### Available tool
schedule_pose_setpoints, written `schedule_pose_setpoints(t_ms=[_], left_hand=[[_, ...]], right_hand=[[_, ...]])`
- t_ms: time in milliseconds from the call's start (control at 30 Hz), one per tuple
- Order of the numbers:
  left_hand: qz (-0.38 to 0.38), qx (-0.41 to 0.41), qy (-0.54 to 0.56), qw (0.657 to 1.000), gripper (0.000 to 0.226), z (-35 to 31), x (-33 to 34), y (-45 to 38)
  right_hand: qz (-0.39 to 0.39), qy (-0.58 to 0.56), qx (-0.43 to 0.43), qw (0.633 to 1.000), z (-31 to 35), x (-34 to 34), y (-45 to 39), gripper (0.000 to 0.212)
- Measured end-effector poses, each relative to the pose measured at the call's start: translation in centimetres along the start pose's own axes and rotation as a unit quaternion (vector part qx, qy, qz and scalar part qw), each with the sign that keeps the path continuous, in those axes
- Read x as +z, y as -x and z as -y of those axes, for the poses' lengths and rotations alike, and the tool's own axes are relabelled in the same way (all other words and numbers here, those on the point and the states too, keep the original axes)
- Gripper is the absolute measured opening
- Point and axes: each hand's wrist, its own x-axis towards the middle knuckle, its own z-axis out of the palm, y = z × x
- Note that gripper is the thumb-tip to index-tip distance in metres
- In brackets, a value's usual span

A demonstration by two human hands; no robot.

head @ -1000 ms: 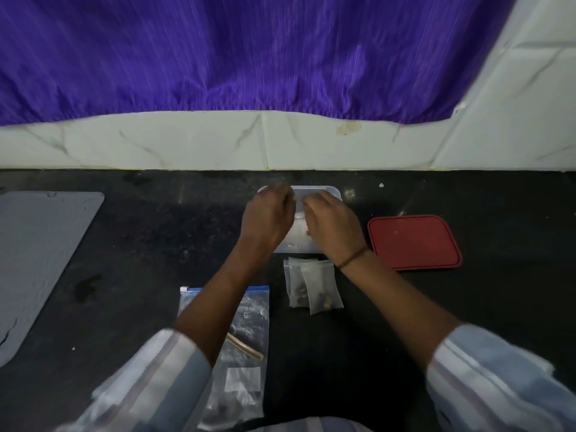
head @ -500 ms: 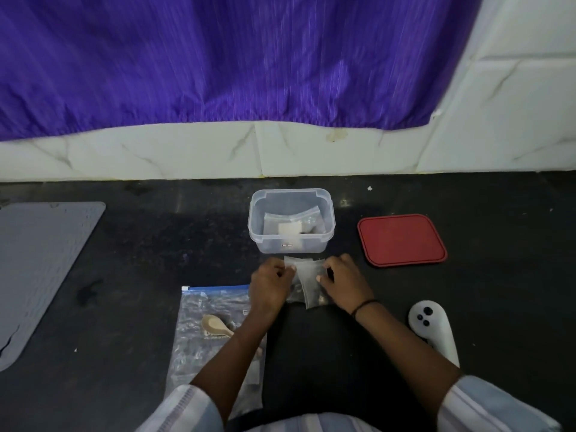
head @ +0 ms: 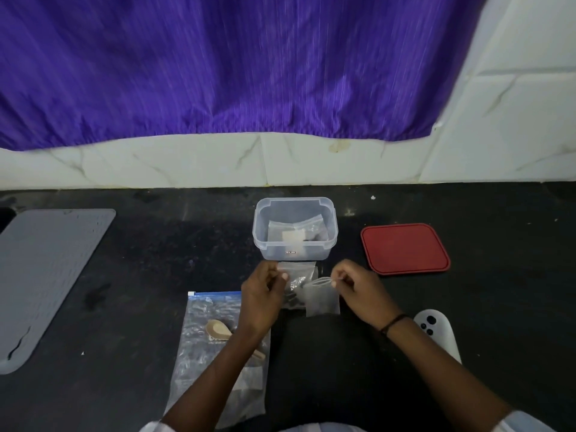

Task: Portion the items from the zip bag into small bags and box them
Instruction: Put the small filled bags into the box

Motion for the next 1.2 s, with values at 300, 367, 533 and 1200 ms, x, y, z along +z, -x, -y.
schedule_pose_setpoints(t_ms=[300, 367, 533, 1200], left_hand=[[-0.047, 0.126, -0.040, 0.990, 0.027, -6.3, -4.5, -6.2], [-0.045, 0.138, -0.063, 0.987, 0.026, -6.6, -4.0, -9.0], [0.014, 0.053, -0.162, 0.985, 0.030, -6.6, -1.8, -13.9], [0.114, 0.036, -0.584, 0.803, 0.031, -4.3, 2.8, -16.5]], right_hand=[[-0.180, 0.024, -0.107, 0.977, 7.0, -6.7, -5.7, 0.018], [-0.168, 0.048, -0.096, 0.980, 7.6, -6.2, -8.2, 0.020], [-0.050, 0.170, -0.022, 0.984, 7.0, -3.7, -13.5, 0.039], [0.040, 0.522, -0.018, 0.852, 6.5, 2.4, -16.9, 0.024]])
